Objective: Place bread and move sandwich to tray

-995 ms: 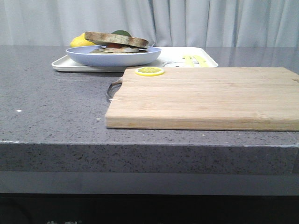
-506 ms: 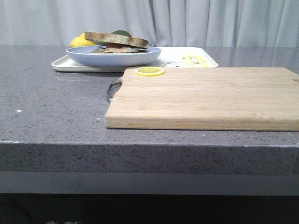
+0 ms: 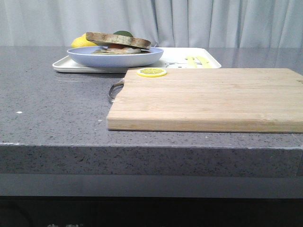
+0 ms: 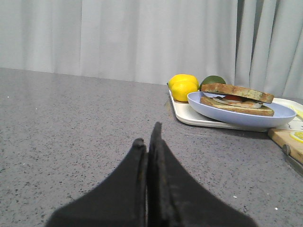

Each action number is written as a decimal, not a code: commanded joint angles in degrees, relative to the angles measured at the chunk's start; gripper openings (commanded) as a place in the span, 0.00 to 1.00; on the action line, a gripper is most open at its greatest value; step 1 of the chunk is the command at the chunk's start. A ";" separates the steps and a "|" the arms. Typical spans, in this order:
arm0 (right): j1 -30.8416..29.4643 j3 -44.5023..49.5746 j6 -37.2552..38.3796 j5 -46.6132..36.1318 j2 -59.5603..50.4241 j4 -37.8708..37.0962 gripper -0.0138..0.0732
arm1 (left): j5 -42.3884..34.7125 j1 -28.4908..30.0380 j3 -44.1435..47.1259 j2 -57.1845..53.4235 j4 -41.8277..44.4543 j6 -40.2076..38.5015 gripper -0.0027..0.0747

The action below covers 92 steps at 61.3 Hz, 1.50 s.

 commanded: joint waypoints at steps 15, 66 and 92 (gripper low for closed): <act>-6.78 20.37 -0.55 -25.47 -14.39 0.86 0.08 | -4.78 -0.37 0.10 -1.28 -0.01 -0.35 0.01; -5.29 25.97 -0.55 -28.93 -17.39 0.83 0.08 | -4.78 -0.37 0.10 -1.28 -0.01 -0.35 0.01; -5.17 25.97 12.91 -29.91 -17.39 -11.88 0.08 | -4.78 -0.37 0.10 -1.28 -0.01 -0.35 0.01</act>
